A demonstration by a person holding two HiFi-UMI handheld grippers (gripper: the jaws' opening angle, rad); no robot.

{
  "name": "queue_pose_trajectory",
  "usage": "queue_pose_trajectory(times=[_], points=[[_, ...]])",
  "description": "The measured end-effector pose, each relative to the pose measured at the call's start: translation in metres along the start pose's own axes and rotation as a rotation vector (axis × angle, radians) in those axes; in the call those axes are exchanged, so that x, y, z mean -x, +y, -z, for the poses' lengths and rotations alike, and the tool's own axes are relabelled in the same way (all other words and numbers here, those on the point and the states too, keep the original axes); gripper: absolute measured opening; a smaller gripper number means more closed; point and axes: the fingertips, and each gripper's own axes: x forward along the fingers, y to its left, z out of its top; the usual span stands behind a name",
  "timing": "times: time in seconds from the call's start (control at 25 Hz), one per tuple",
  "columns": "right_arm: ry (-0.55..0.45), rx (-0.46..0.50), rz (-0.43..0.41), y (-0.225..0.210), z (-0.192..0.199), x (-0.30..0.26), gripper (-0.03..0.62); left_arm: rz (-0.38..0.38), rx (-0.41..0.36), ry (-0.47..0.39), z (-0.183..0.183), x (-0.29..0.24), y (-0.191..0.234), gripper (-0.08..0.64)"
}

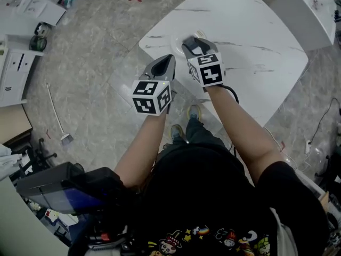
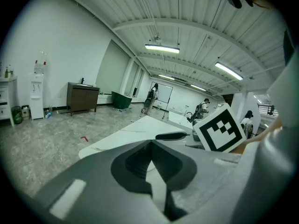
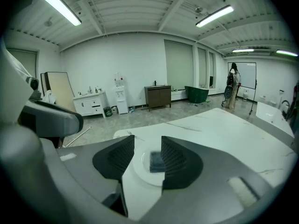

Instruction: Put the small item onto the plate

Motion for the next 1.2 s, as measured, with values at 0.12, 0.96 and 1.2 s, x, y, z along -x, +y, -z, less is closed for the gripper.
queue_pose_trajectory(times=[0.12, 0.96, 1.2], points=[[-0.043, -0.004, 0.029, 0.007, -0.004, 0.024, 0.146, 0.018, -0.019, -0.011, -0.003, 0.013, -0.010, 0.000], [-0.359, 0.005, 0.174, 0.111, -0.030, 0.209, 0.018, 0.152, -0.119, -0.084, 0.010, 0.122, -0.049, 0.000], [-0.353, 0.016, 0.233, 0.130, -0.024, 0.241, 0.017, 0.164, -0.128, -0.148, -0.011, 0.164, -0.060, 0.000]])
